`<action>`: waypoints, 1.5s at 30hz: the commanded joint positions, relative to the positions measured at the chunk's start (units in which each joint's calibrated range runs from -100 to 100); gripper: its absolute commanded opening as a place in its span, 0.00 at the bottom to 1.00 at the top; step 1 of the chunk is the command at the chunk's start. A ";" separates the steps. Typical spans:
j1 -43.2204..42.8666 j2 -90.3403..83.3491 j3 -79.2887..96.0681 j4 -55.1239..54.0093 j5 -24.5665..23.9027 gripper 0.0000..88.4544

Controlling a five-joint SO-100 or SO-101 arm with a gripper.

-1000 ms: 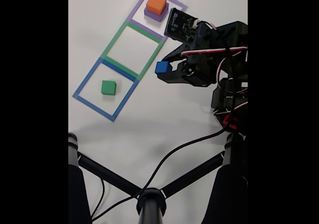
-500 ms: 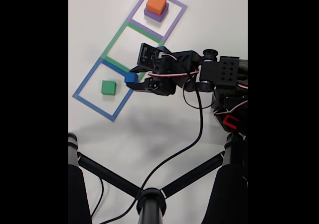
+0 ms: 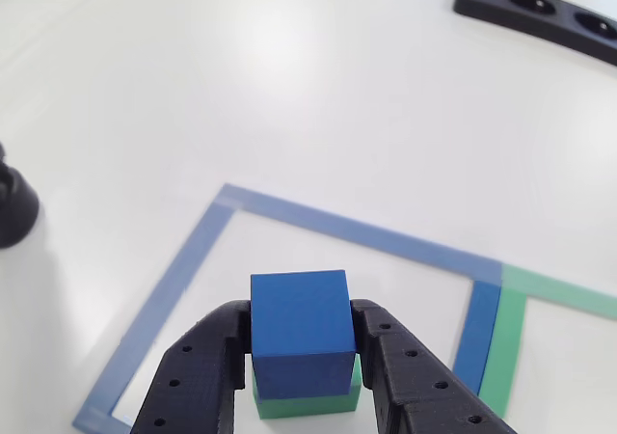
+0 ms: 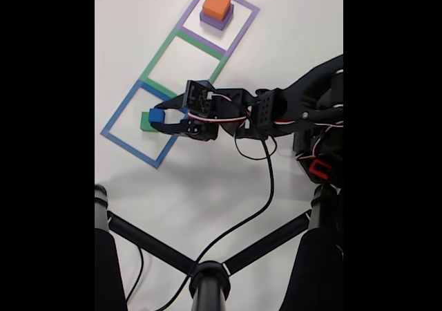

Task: Tower of hanoi

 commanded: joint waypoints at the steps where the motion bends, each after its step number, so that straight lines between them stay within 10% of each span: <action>1: 0.99 5.60 -5.50 -5.45 0.79 0.03; 45: 1.52 3.92 -5.59 -9.33 0.79 0.22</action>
